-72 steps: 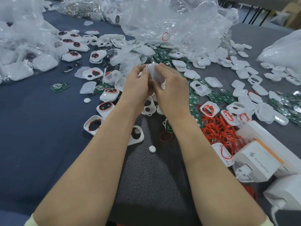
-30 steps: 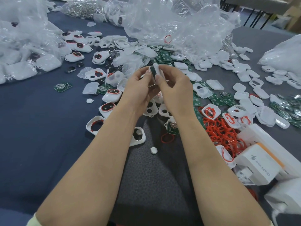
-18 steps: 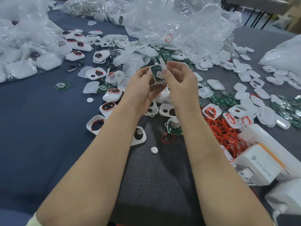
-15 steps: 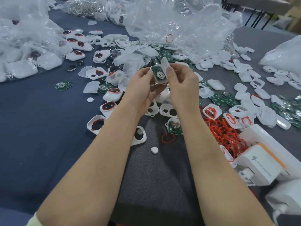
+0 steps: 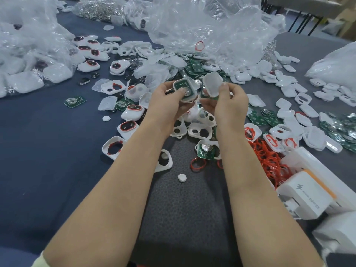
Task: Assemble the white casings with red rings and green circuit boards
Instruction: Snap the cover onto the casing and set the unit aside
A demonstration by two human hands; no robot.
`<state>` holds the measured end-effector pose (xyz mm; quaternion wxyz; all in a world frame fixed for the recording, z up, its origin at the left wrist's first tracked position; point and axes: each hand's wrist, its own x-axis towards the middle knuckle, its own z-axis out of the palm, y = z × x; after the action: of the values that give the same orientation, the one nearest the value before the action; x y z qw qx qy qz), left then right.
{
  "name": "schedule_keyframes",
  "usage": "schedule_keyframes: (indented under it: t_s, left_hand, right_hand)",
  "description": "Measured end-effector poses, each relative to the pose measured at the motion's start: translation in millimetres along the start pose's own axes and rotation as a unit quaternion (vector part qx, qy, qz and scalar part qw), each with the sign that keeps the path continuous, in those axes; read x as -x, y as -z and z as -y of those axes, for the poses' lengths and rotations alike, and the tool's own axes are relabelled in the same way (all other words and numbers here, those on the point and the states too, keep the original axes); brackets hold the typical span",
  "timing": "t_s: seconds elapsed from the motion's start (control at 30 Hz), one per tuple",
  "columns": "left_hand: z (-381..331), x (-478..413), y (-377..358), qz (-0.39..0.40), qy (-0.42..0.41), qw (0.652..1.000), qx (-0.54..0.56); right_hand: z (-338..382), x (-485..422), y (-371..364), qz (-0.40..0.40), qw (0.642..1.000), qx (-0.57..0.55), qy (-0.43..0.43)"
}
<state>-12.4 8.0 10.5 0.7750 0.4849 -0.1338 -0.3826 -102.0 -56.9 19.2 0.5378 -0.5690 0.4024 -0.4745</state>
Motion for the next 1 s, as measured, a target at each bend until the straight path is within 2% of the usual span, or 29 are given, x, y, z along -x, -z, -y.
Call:
schedule_keyframes:
  t_s: [0.27, 0.43, 0.5, 0.57, 0.67, 0.73, 0.8, 1.0]
  left_hand:
    - [-2, 0, 0, -0.002, 0.001, 1.000, 0.010]
    - [-2, 0, 0, 0.004, 0.008, 1.000, 0.019]
    - [-2, 0, 1, 0.005, 0.011, 0.999, 0.029]
    - [-2, 0, 1, 0.006, 0.011, 0.999, 0.031]
    - [-2, 0, 2, 0.001, 0.011, 0.999, 0.030]
    - [-2, 0, 2, -0.006, 0.007, 1.000, 0.026]
    - [-2, 0, 2, -0.015, 0.002, 1.000, 0.012]
    - [-3, 1, 2, -0.017, 0.001, 1.000, 0.005]
  right_hand:
    - [3, -3, 3, 0.034, 0.992, -0.108, -0.051]
    - [0, -4, 3, 0.048, 0.992, -0.095, -0.063]
    - [-2, -5, 4, 0.044, 0.997, -0.038, -0.043]
    - [-4, -4, 5, 0.032, 0.995, 0.085, 0.028]
    - [-10, -3, 4, 0.040, 0.950, 0.274, 0.146]
    - [-15, -4, 3, 0.061, 0.919, 0.356, 0.160]
    - [-18, -6, 4, 0.070, 0.903, 0.398, 0.146]
    - [-22, -10, 8, 0.054, 0.893, 0.425, 0.135]
